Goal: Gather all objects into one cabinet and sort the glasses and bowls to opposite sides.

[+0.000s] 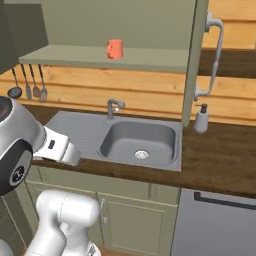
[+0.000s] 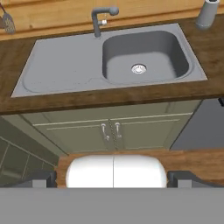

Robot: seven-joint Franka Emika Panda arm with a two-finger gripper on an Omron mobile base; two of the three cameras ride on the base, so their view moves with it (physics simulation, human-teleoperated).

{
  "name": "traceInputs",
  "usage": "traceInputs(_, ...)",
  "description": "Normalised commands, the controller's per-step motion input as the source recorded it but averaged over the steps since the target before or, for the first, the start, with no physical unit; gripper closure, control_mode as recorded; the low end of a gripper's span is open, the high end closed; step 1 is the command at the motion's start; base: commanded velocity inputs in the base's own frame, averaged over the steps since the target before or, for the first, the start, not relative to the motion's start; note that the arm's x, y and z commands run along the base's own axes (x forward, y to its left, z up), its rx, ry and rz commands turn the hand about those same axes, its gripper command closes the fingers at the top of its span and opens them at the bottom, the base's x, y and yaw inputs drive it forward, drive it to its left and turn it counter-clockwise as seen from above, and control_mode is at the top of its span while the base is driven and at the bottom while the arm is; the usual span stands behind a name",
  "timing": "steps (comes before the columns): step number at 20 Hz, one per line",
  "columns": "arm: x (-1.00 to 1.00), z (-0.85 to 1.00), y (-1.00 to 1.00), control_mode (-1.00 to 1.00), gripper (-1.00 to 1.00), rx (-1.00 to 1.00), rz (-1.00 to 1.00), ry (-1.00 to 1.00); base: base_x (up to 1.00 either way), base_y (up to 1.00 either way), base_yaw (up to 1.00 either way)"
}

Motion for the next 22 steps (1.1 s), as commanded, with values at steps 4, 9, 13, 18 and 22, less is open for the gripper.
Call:
traceInputs(4, 0.00, 0.00, 0.00, 1.00, -1.00, 0.00, 0.00, 0.00, 0.71, 0.19, -0.02)
traceInputs(9, 0.00, 0.00, 0.00, 1.00, -1.00, 0.00, 0.00, 0.00, 0.40, 0.25, 0.00)
traceInputs(13, 0.00, 0.00, 0.00, 1.00, -1.00, 0.00, 0.00, 0.00, 0.21, 0.20, 0.00)
traceInputs(18, 0.00, 0.00, 0.00, 1.00, -1.00, 0.00, 0.00, 0.00, 0.11, 0.17, 0.00)
traceInputs(22, 0.00, 0.00, 0.00, 1.00, -1.00, 0.00, 0.00, 0.00, 0.00, 0.11, 0.00)
